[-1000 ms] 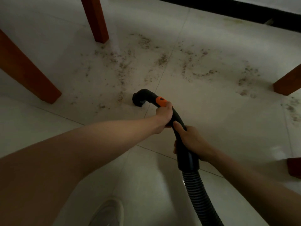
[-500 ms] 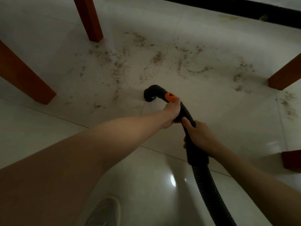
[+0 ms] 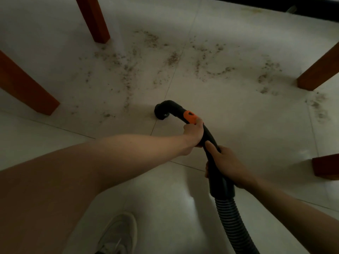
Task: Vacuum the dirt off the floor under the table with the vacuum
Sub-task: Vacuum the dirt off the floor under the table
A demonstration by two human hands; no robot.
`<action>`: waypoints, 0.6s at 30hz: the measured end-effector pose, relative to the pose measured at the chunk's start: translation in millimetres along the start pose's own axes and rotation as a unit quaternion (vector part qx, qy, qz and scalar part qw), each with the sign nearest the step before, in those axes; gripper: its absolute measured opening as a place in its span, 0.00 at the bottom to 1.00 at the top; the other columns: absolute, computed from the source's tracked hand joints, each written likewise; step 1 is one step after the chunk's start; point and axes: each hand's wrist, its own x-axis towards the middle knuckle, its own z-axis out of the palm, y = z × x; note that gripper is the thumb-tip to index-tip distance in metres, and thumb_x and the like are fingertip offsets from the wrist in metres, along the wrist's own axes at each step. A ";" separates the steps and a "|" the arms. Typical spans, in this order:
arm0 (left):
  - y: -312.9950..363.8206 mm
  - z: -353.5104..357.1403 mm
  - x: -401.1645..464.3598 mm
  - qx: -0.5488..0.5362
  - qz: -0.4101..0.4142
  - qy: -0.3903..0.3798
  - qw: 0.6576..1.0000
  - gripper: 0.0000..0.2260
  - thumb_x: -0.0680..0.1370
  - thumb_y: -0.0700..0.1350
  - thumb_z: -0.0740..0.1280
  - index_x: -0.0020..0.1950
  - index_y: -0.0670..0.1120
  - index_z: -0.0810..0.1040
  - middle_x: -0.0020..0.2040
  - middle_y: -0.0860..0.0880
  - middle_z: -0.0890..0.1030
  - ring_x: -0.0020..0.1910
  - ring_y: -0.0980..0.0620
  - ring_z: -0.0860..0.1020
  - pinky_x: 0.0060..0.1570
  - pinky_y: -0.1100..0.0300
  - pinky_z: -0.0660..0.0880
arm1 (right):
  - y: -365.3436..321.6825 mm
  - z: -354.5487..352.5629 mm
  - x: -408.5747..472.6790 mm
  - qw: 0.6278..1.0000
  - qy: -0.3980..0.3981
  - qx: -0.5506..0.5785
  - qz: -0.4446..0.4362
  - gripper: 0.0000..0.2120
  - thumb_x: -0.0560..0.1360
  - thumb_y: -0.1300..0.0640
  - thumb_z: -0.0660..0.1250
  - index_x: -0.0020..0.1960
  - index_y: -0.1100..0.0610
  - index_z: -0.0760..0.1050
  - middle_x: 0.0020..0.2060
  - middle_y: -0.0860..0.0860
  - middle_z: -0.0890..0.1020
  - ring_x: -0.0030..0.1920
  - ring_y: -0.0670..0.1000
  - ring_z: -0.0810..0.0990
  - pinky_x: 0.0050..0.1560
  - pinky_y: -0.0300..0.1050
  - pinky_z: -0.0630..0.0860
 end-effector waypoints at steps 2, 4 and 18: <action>1.1 -8.9 -1.5 -0.002 0.000 0.009 1.000 0.25 0.81 0.56 0.52 0.70 0.38 0.61 0.60 0.39 0.75 0.54 0.43 0.76 0.41 0.55 0.77 | -5.4 7.5 0.5 1.000 -0.003 0.000 -0.003 0.21 0.80 0.45 0.56 0.48 0.64 0.71 0.29 0.57 0.80 0.28 0.56 0.81 0.37 0.53 0.80; 1.1 -19.9 -2.7 0.002 0.000 0.020 1.000 0.25 0.81 0.56 0.51 0.71 0.38 0.61 0.60 0.39 0.75 0.55 0.43 0.76 0.41 0.56 0.77 | -11.7 16.0 1.6 1.000 -0.008 0.003 -0.001 0.20 0.80 0.45 0.56 0.46 0.63 0.70 0.29 0.58 0.80 0.28 0.56 0.81 0.37 0.52 0.80; 3.9 -101.6 -4.3 0.054 0.007 0.074 0.996 0.23 0.82 0.54 0.49 0.65 0.38 0.68 0.59 0.39 0.76 0.58 0.41 0.76 0.58 0.49 0.75 | -42.5 92.3 13.1 0.999 -0.009 -0.029 -0.030 0.23 0.80 0.42 0.54 0.40 0.59 0.73 0.29 0.55 0.82 0.31 0.56 0.83 0.40 0.51 0.82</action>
